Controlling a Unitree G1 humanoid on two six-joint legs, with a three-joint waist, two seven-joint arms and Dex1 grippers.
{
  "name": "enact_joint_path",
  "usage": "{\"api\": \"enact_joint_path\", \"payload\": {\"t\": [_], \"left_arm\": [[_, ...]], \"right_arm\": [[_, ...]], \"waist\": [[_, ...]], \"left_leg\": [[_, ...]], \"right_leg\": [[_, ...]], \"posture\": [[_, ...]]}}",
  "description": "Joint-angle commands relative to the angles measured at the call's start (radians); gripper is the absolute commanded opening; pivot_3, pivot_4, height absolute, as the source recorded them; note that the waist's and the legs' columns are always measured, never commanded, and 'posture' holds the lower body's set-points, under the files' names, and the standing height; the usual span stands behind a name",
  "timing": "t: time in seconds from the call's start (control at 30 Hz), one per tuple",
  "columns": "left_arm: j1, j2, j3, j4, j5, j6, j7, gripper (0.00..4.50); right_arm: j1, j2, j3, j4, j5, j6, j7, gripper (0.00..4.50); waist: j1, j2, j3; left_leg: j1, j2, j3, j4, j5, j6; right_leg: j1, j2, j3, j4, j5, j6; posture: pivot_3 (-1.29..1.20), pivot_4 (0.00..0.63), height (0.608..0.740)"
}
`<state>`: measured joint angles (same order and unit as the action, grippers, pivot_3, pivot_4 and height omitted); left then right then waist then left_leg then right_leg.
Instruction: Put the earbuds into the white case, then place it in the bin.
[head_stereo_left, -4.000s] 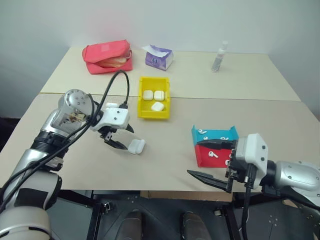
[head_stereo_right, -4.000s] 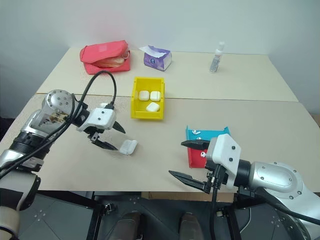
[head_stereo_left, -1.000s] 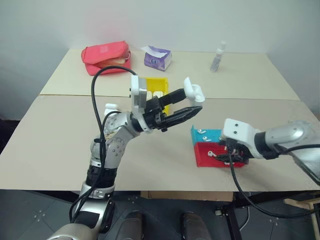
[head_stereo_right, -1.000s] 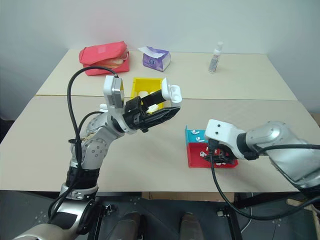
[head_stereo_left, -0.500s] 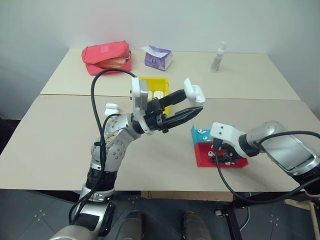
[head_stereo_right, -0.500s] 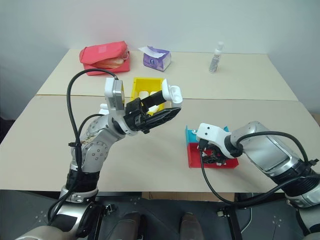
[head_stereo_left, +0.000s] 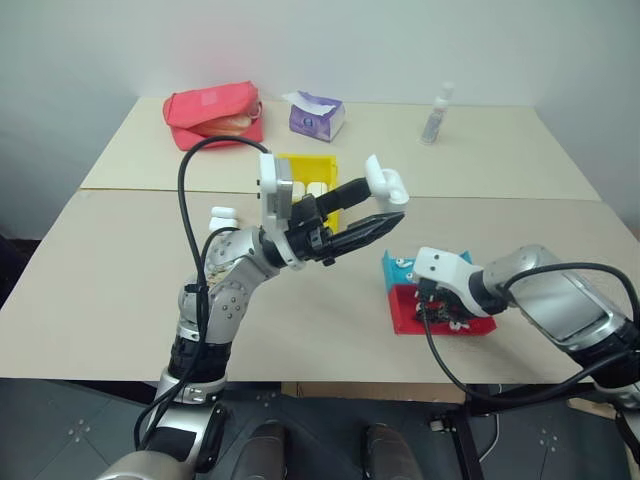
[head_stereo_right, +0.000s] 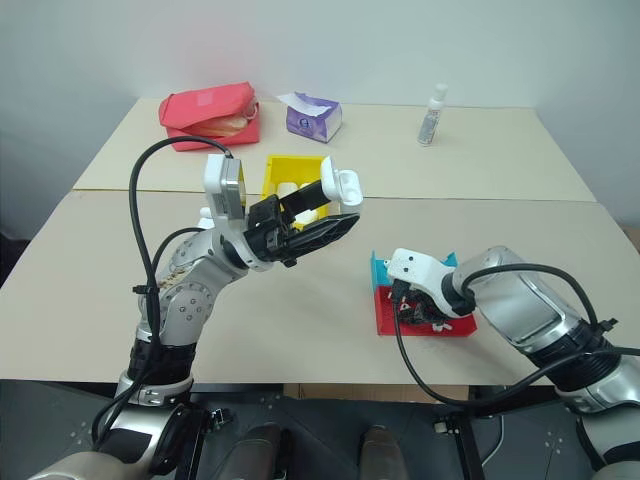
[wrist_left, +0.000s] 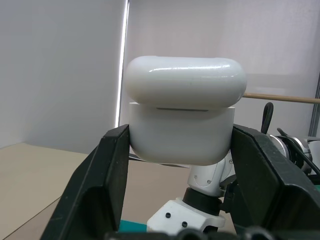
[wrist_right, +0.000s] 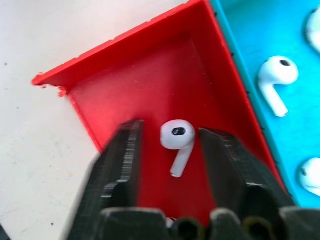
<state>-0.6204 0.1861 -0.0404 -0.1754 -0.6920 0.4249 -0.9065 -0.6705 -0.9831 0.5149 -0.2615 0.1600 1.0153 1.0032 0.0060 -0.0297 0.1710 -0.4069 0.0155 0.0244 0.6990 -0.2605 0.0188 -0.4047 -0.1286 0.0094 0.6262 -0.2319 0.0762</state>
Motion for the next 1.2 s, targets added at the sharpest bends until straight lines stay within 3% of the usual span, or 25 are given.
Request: {"api": "enact_joint_path", "payload": {"t": [0.03,0.07,0.33,0.47,0.6,0.73,0.9,1.0,1.2], "left_arm": [[-0.006,0.005,0.0,-0.036,-0.016,-0.004,-0.006,2.77],[-0.005,0.006,0.0,-0.036,-0.018,-0.004,-0.008,2.77],[-0.022,0.013,-0.008,0.001,-0.019,-0.012,-0.051,2.77],[-0.055,0.034,0.008,0.079,-0.032,-0.027,-0.146,2.77],[-0.112,0.046,0.0,0.173,-0.013,-0.077,-0.256,2.77],[-0.146,0.032,-0.002,0.209,-0.01,-0.084,-0.278,2.77],[-0.153,0.056,-0.016,0.215,-0.013,-0.059,-0.34,2.77],[-0.169,0.047,-0.019,0.227,-0.003,-0.055,-0.329,2.77],[-0.183,0.043,-0.026,0.246,0.015,-0.054,-0.327,2.77]], "right_arm": [[-0.002,-0.003,0.004,-0.019,-0.017,0.016,0.013,0.8],[0.001,-0.003,0.003,-0.022,-0.016,0.019,0.012,0.61],[0.022,0.026,-0.101,-0.063,0.021,0.11,-0.047,0.61],[0.051,0.0,-0.235,-0.173,0.056,0.136,-0.076,0.61],[0.133,0.008,-0.486,-0.351,0.135,0.181,-0.103,0.61],[0.22,0.219,-0.818,-0.506,0.231,0.106,-0.193,0.61],[0.207,0.51,-1.008,-0.598,0.344,-0.018,-0.373,0.61],[0.172,0.649,-1.063,-0.632,0.52,-0.05,-0.446,0.61],[0.146,0.74,-0.975,-0.619,0.7,-0.079,-0.569,0.61]], "waist": [[0.0,0.0,0.0],[0.0,0.0,0.0],[0.0,0.0,0.0],[0.003,0.0,0.0],[0.005,0.0,0.0],[0.006,0.0,0.0],[0.001,0.0,0.0],[-0.001,0.0,0.0],[-0.008,0.001,0.0]], "left_leg": [[0.0,0.0,0.0,0.0,0.0,0.0],[0.0,0.0,0.0,0.0,0.0,0.0],[0.0,0.0,0.0,0.0,0.0,0.0],[-0.001,0.0,0.0,0.0,0.0,0.0],[-0.002,0.0,0.0,0.0,0.0,0.0],[-0.003,0.0,0.0,0.001,0.0,0.0],[-0.001,0.0,-0.001,0.0,0.0,0.0],[0.0,0.0,-0.002,-0.002,0.001,-0.001],[0.0,0.0,-0.007,-0.003,0.001,-0.001]], "right_leg": [[0.0,0.0,0.0,0.0,0.0,0.0],[0.0,0.0,0.0,0.0,0.0,0.0],[0.0,0.0,0.0,0.0,0.0,0.0],[0.0,0.0,-0.001,0.0,0.0,0.0],[-0.001,0.0,-0.002,-0.001,0.0,0.0],[0.0,0.0,-0.002,-0.001,0.0,0.0],[0.0,0.0,-0.002,0.0,0.0,0.0],[0.0,0.0,-0.001,0.001,0.0,0.0],[0.0,0.0,-0.001,0.002,0.0,0.0]], "posture": [[0.0,0.15,0.74],[0.0,0.15,0.74],[0.0,0.15,0.74],[0.0,0.15,0.74],[0.0,0.15,0.74],[0.0,0.15,0.74],[0.0,0.15,0.74],[0.0,0.15,0.74],[0.0,0.15,0.74]]}}
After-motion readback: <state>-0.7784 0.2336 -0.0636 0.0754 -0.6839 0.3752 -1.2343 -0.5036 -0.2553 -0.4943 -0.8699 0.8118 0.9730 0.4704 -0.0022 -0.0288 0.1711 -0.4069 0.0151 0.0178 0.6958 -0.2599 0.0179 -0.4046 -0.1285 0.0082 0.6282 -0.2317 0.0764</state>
